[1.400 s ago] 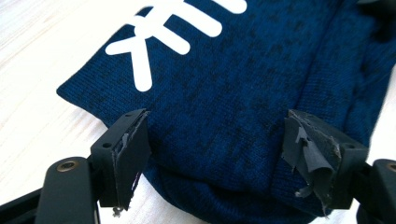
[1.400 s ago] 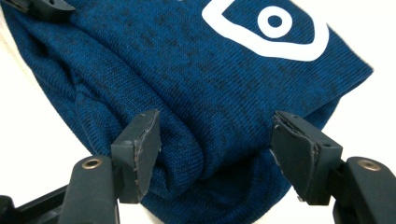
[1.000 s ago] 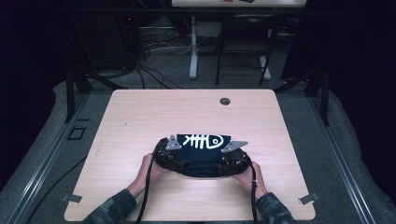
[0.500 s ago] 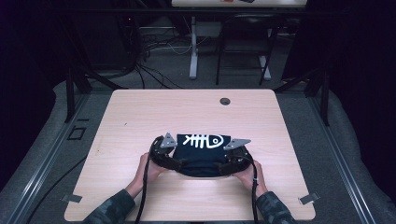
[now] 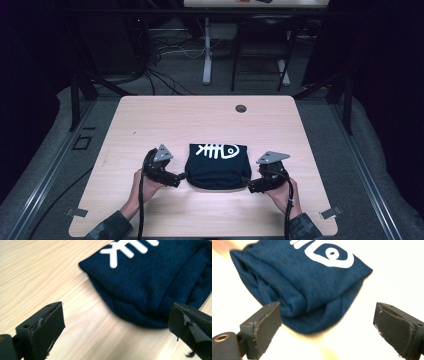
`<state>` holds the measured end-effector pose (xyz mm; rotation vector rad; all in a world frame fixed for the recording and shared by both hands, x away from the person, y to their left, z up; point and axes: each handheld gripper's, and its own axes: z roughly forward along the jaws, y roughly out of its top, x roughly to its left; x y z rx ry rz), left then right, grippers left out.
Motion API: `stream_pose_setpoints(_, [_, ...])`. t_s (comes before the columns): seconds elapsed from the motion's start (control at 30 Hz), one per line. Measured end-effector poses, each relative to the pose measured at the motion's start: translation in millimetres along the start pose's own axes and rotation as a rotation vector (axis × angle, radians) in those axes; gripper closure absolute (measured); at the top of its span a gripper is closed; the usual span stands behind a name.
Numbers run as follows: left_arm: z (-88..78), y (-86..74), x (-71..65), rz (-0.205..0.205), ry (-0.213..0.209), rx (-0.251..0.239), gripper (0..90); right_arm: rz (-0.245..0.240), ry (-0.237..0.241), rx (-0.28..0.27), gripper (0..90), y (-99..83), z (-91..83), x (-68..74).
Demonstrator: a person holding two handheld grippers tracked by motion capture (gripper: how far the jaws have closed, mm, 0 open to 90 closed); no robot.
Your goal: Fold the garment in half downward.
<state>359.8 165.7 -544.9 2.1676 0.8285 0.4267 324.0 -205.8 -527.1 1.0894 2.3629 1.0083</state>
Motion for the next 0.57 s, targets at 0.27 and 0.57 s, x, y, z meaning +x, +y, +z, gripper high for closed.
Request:
stream_pose_setpoints(0.27, [-4.3,-28.8,3.4,-0.027,0.013,0.041,0.2,0.046,-0.044,0.015,7.7,-27.8,-15.4,-12.7])
stream_pose_setpoints(0.57, [-1.5,-38.4,10.4,-0.023,0.017,0.061,0.1,0.074,-0.040,0.078,7.4,-46.6,-6.9,-18.4])
